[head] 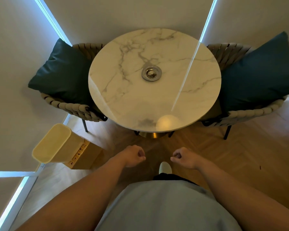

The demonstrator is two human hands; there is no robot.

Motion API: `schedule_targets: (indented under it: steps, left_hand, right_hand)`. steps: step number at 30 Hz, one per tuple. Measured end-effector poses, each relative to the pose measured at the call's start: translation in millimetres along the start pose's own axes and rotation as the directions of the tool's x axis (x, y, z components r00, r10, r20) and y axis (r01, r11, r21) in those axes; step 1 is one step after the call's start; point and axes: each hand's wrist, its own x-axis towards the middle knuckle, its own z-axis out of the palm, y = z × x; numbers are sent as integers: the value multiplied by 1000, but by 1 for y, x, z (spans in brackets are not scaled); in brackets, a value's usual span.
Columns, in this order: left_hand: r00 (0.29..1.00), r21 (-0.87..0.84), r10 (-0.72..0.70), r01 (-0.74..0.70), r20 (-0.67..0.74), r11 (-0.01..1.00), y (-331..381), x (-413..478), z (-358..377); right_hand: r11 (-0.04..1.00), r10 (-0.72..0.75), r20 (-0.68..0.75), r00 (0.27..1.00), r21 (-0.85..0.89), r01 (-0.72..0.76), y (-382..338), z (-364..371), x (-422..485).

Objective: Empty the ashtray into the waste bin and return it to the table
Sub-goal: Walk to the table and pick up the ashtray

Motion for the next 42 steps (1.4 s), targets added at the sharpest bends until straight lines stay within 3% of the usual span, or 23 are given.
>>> schedule_targets:
  steps: [8,24,42]
  left_hand:
    - [998,-28,-19,18,-52,999,51,35,-23]
    - [996,-88,-76,71,-51,994,65,67,-61]
    - [999,-17,32,-31,39,999,15,165,-181]
  right_hand:
    - [996,-41,-2,999,-77,40,14,-68,29]
    - [991,-120,30,992,-62,122,6,-116,66]
    - [999,17,-54,998,-47,-20,-62,-173,148]
